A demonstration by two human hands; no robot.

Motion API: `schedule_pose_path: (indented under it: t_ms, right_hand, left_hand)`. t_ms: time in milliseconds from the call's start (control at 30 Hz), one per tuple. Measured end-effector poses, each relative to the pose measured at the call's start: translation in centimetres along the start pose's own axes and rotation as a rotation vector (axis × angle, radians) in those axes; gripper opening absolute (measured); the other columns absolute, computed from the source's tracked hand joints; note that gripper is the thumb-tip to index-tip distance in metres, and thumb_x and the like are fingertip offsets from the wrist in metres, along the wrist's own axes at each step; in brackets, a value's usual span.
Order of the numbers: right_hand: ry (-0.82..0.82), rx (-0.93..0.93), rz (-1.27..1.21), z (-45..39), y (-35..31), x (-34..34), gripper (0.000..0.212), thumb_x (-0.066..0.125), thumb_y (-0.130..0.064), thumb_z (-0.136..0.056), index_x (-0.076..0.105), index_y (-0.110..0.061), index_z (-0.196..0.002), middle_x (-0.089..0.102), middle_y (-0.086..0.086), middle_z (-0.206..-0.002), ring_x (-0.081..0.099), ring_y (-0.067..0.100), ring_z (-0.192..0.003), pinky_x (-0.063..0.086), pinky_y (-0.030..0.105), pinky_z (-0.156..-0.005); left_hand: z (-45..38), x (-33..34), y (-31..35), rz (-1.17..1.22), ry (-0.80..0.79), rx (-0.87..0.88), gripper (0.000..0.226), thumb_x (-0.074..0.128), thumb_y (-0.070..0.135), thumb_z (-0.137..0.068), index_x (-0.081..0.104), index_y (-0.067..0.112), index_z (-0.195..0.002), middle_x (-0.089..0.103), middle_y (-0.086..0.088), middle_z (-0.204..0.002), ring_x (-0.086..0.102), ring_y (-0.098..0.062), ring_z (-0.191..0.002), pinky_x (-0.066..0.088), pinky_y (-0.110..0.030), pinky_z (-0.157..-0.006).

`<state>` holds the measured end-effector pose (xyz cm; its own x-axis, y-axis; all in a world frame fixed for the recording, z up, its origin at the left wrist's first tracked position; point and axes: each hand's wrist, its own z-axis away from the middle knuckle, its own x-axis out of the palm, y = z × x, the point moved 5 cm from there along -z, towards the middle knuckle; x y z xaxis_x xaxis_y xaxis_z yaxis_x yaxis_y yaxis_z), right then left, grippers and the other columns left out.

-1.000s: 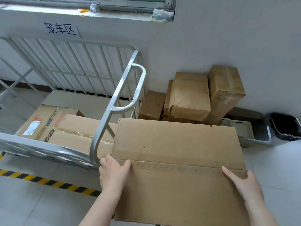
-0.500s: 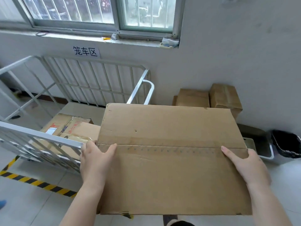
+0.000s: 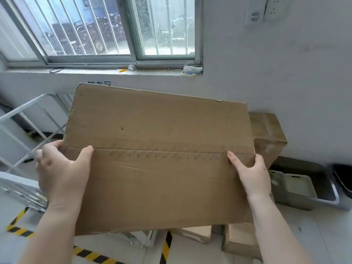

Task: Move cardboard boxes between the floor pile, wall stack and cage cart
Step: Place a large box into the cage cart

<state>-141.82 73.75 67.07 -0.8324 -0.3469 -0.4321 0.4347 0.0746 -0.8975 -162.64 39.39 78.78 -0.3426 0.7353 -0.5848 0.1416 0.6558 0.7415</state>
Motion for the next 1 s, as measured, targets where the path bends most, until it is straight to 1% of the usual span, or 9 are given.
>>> schedule_pose_path:
  t_ms: [200,300,433,533,600,733,800,900,1000]
  right_hand:
    - [-0.144,-0.177,-0.074,-1.0,-7.1,6.7,0.069,0.063,-0.063,-0.074,0.046,-0.018,-0.124,0.056,-0.004,-0.111,0.053,0.026,-0.113,0.040,0.036,-0.085]
    - [-0.222,-0.231,-0.122,-0.6,-10.7,11.5,0.073,0.063,-0.064,-0.074,0.044,-0.019,-0.128,0.057,-0.004,-0.117,0.053,0.023,-0.115,0.040,0.035,-0.085]
    - [-0.280,-0.287,-0.138,1.1,-14.8,17.2,0.071,0.062,-0.063,-0.076,0.042,-0.020,-0.129,0.050,-0.010,-0.108,0.052,0.021,-0.114,0.039,0.031,-0.082]
    - [-0.279,-0.315,-0.109,2.8,-17.2,21.5,0.072,0.061,-0.064,-0.076,0.043,-0.020,-0.129,0.051,-0.008,-0.109,0.053,0.024,-0.115,0.043,0.037,-0.087]
    - [-0.264,-0.325,-0.094,4.0,-18.3,24.5,0.070,0.061,-0.065,-0.076,0.044,-0.019,-0.126,0.048,-0.009,-0.106,0.054,0.026,-0.113,0.044,0.039,-0.087]
    - [-0.211,-0.324,-0.081,6.7,-20.8,30.2,0.075,0.060,-0.067,-0.074,0.045,-0.016,-0.128,0.056,0.002,-0.122,0.054,0.029,-0.115,0.044,0.040,-0.089]
    - [-0.204,-0.328,-0.071,8.0,-22.0,33.0,0.076,0.060,-0.066,-0.076,0.043,-0.016,-0.130,0.056,0.003,-0.127,0.053,0.028,-0.117,0.044,0.038,-0.088]
    - [-0.180,-0.323,-0.047,9.4,-23.4,36.7,0.079,0.061,-0.066,-0.075,0.041,-0.016,-0.133,0.056,0.002,-0.129,0.050,0.027,-0.120,0.041,0.036,-0.087]
    - [-0.153,-0.305,-0.001,9.4,-24.1,39.6,0.083,0.062,-0.066,-0.074,0.038,-0.015,-0.136,0.053,0.003,-0.132,0.048,0.027,-0.123,0.040,0.037,-0.092]
  left_hand:
    - [-6.6,-3.1,-5.4,0.109,0.261,-0.099,0.065,0.061,0.063,-0.062,0.045,0.032,-0.117,0.056,-0.004,-0.127,0.058,-0.029,-0.113,0.047,-0.053,-0.095]
    - [-10.6,-6.0,-8.5,0.128,0.395,-0.152,0.069,0.060,0.067,-0.061,0.048,0.036,-0.122,0.056,0.000,-0.131,0.057,-0.025,-0.118,0.045,-0.051,-0.099]
    - [-13.1,-9.1,-9.1,0.095,0.445,-0.152,0.063,0.066,0.062,-0.061,0.045,0.033,-0.113,0.058,-0.002,-0.124,0.059,-0.026,-0.112,0.048,-0.052,-0.093]
    - [-15.5,-10.0,-10.3,0.061,0.415,-0.109,0.066,0.070,0.047,-0.070,0.048,0.012,-0.121,0.053,-0.015,-0.126,0.052,-0.035,-0.115,0.045,-0.050,-0.095]
    - [-17.6,-10.4,-12.2,0.036,0.383,-0.112,0.070,0.072,0.042,-0.072,0.046,0.005,-0.125,0.048,-0.019,-0.129,0.046,-0.037,-0.120,0.040,-0.048,-0.096]
    - [-23.1,-11.4,-16.8,0.096,0.269,-0.111,0.087,0.069,0.047,-0.056,0.046,0.006,-0.129,0.045,-0.017,-0.131,0.043,-0.030,-0.124,0.040,-0.043,-0.101]
    - [-26.3,-11.8,-19.1,0.122,0.216,-0.106,0.092,0.076,0.045,-0.053,0.046,0.006,-0.131,0.044,-0.015,-0.131,0.043,-0.027,-0.125,0.041,-0.044,-0.103]
    - [-31.1,-11.7,-22.0,0.149,0.150,-0.087,0.093,0.080,0.046,-0.049,0.050,0.009,-0.129,0.046,-0.013,-0.131,0.046,-0.024,-0.124,0.043,-0.043,-0.101]
    - [-35.7,-10.3,-24.4,0.218,0.071,-0.104,0.087,0.079,0.051,-0.044,0.058,0.015,-0.120,0.051,-0.013,-0.129,0.052,-0.026,-0.119,0.048,-0.046,-0.097]
